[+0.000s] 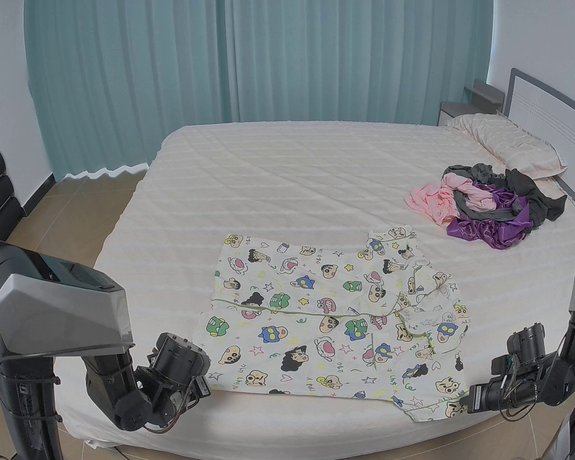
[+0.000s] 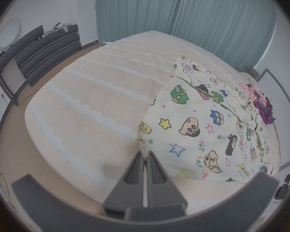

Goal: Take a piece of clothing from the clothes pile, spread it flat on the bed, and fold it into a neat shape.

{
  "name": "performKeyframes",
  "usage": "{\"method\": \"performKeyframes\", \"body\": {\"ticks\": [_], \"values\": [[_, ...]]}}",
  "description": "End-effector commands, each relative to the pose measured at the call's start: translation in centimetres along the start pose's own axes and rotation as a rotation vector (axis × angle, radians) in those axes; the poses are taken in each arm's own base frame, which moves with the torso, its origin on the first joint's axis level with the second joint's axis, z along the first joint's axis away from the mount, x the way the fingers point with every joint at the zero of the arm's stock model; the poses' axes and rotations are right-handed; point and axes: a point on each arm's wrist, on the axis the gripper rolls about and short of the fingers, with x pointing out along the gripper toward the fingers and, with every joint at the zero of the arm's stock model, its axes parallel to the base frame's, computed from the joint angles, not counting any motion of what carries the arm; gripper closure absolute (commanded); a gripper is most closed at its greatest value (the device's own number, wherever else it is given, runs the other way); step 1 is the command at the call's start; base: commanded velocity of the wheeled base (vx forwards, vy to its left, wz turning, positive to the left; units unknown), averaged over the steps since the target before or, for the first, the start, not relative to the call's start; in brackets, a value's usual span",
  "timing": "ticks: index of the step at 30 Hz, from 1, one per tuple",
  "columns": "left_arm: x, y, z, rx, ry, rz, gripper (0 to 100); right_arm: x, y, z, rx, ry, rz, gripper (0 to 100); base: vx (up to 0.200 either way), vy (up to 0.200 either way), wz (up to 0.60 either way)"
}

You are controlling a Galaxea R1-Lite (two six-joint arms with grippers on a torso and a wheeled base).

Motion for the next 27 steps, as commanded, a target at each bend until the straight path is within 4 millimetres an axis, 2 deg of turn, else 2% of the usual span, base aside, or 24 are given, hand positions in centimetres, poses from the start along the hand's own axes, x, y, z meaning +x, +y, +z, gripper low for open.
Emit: {"method": "performKeyframes", "body": {"ticks": [1,9,17,27], "values": [[-1.6,1.1,-1.2,0.03,0.02,0.015,100,-3.3,0.6,0.0,-0.032,-0.083,0.018,100,0.0,0.0,0.0],[-3.0,1.6,-2.6,0.078,0.05,0.009,100,-5.2,0.5,-1.0,-0.026,-0.042,-0.001,100,0.0,0.0,0.0],[-4.5,1.7,-4.6,0.143,0.09,-0.014,100,-5.4,0.2,-1.5,-0.011,-0.011,-0.055,100,0.0,0.0,0.0],[-5.4,3.1,-5.5,0.188,0.126,0.017,100,-6.5,0.2,-2.6,-0.042,0.044,-0.071,100,0.0,0.0,0.0]]}}
